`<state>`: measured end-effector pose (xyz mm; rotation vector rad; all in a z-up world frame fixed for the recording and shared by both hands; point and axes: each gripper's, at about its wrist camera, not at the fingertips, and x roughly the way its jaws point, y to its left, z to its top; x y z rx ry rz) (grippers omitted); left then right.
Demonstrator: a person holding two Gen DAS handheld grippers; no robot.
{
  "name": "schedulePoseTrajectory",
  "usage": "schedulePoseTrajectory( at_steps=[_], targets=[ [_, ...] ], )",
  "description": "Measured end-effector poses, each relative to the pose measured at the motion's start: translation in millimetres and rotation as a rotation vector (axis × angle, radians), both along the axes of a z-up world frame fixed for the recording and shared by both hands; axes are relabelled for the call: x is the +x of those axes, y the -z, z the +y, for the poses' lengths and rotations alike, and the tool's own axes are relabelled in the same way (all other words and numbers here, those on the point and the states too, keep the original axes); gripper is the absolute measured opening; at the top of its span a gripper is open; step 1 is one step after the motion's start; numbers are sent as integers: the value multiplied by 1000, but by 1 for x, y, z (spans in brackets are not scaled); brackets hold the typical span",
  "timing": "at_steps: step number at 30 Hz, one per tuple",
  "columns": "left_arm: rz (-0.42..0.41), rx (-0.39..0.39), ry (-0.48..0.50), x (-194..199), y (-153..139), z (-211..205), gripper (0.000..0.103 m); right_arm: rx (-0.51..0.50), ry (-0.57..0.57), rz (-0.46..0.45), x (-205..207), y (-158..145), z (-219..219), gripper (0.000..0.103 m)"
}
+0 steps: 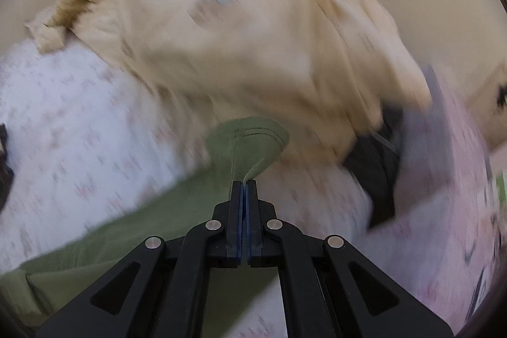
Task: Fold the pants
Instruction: 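Grasp the pant leg hem with the right tool while the left tool holds the waistband, then lift the pant leg with the right tool and carry it toward the waistband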
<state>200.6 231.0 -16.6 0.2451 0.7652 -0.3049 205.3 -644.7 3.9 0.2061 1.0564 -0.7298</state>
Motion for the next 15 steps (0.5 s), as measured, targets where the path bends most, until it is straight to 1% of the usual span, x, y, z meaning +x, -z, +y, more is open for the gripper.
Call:
schedulePoseTrajectory(
  at_steps=[3, 5, 6, 8, 11, 12, 15],
  targets=[
    [33, 40, 63, -22, 15, 0, 8, 18, 16, 84, -22, 21, 0, 0],
    [57, 74, 107, -34, 26, -2, 8, 27, 14, 175, -30, 39, 0, 0],
    [62, 82, 115, -37, 28, -2, 8, 29, 11, 233, -32, 49, 1, 0],
    [72, 95, 128, -44, 34, -2, 8, 30, 8, 305, -36, 60, 3, 0],
    [73, 97, 137, -51, 34, 0, 8, -53, -53, 430, -29, 71, 18, 0],
    [70, 89, 139, -54, 33, 2, 8, -59, -60, 483, -27, 78, 20, 0],
    [75, 49, 149, -59, 27, 8, 8, -43, -63, 549, -31, 91, 18, 0]
  ],
)
